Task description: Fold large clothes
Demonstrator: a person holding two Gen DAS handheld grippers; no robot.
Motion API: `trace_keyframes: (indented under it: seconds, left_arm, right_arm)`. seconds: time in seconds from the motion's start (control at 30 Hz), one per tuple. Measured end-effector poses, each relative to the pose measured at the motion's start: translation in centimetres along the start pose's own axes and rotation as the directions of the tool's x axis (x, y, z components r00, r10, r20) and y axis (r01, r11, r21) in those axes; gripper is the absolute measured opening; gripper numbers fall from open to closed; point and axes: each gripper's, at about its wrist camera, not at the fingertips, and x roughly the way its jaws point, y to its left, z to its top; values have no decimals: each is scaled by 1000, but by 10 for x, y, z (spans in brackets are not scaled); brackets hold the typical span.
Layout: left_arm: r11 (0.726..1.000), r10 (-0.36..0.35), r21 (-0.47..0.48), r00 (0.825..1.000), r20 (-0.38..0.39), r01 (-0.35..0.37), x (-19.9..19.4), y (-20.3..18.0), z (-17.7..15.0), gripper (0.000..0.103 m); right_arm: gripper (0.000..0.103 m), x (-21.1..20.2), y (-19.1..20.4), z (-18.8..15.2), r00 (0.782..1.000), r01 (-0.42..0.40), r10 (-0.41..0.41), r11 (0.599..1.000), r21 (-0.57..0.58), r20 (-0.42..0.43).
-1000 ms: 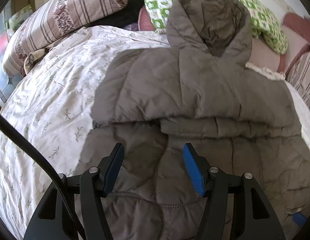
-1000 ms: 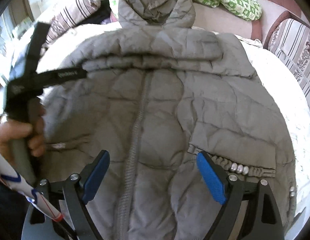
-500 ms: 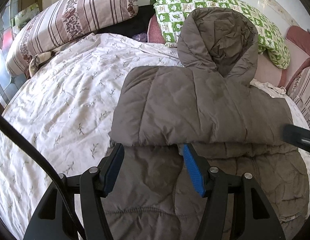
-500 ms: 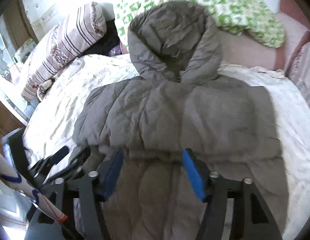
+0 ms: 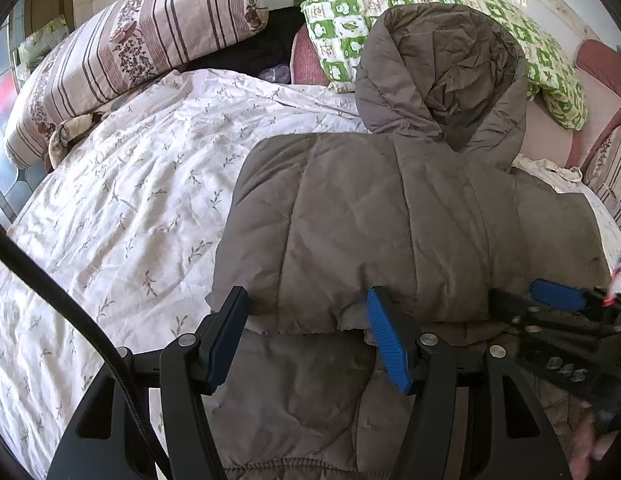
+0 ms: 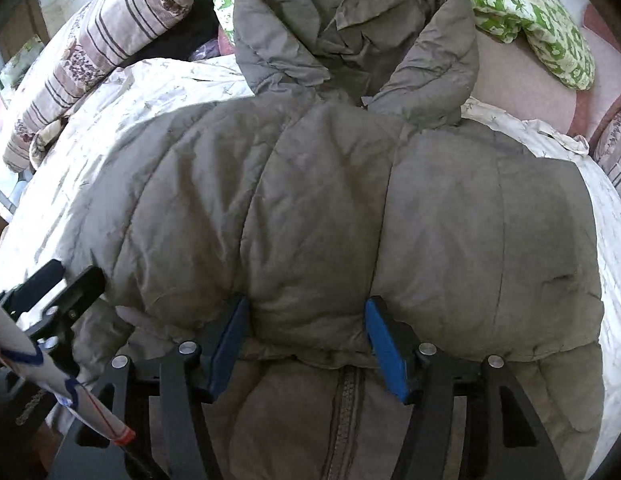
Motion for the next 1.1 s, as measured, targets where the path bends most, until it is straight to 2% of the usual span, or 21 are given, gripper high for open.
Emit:
trace_keyframes:
  seconds: [0.1, 0.33, 0.5, 0.6, 0.83, 1.03, 1.1]
  left_arm:
    - [1000, -7, -12, 1000, 11, 7, -3, 1, 1, 61]
    - [1000, -26, -5, 999, 37, 26, -6, -3, 2, 61]
    - [1000, -31, 7, 999, 26, 31, -3, -8, 1, 61]
    - [999, -41, 5, 999, 30, 41, -4, -7, 2, 61]
    - [999, -54, -6, 998, 39, 54, -5, -8, 3, 61]
    - [997, -75, -11, 996, 51, 76, -7, -9, 5, 61]
    - [996, -84, 0, 995, 57, 84, -8, -10, 5, 61]
  right_arm:
    - [65, -17, -3, 4, 1000, -19, 19, 1000, -3, 17]
    - [65, -36, -12, 12, 1000, 14, -14, 1000, -12, 22]
    - [65, -51, -30, 38, 999, -14, 13, 999, 44, 35]
    - [65, -74, -36, 69, 996, -2, -2, 999, 41, 89]
    - [66, -115, -64, 159, 977, -113, 72, 973, 202, 200]
    - [67, -115, -80, 235, 965, -180, 98, 923, 340, 244]
    - [70, -108, -84, 256, 961, -202, 109, 905, 375, 255]
